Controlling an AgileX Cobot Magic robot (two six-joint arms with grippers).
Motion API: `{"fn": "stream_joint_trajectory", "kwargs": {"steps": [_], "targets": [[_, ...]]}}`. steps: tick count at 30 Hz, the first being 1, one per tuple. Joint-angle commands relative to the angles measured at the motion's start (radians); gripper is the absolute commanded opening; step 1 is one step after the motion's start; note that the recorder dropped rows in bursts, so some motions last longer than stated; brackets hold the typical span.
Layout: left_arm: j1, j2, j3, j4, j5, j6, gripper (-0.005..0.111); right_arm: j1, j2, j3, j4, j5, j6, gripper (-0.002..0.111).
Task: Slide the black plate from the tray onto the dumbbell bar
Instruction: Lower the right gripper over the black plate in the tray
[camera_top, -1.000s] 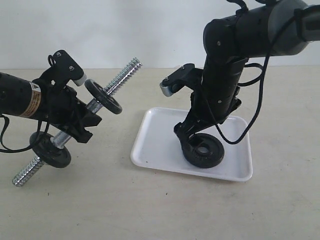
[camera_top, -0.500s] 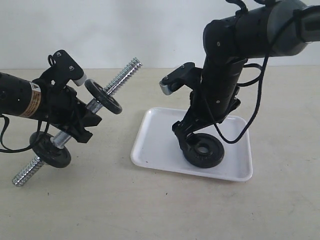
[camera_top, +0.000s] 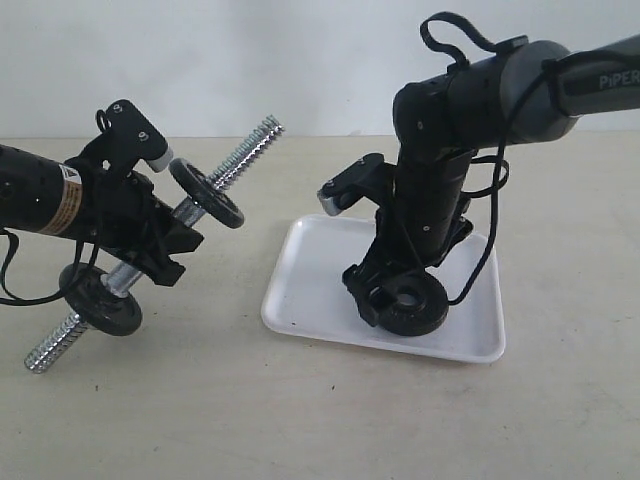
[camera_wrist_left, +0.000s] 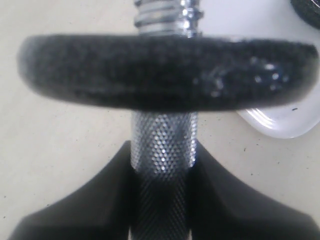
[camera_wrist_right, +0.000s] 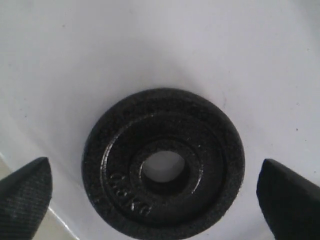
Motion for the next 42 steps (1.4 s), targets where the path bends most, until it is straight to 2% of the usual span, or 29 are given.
{"fn": "stream_joint_trajectory", "kwargs": {"steps": [1, 42], "targets": [[-0.002, -0.059, -0.033, -0.037, -0.033, -0.009, 0.004, 0.001, 0.009, -0.004, -0.023, -0.021, 0.002, 0.104], [-0.002, -0.059, -0.033, -0.037, -0.033, -0.009, 0.004, 0.001, 0.088, -0.004, -0.042, -0.015, 0.062, 0.104]]}}
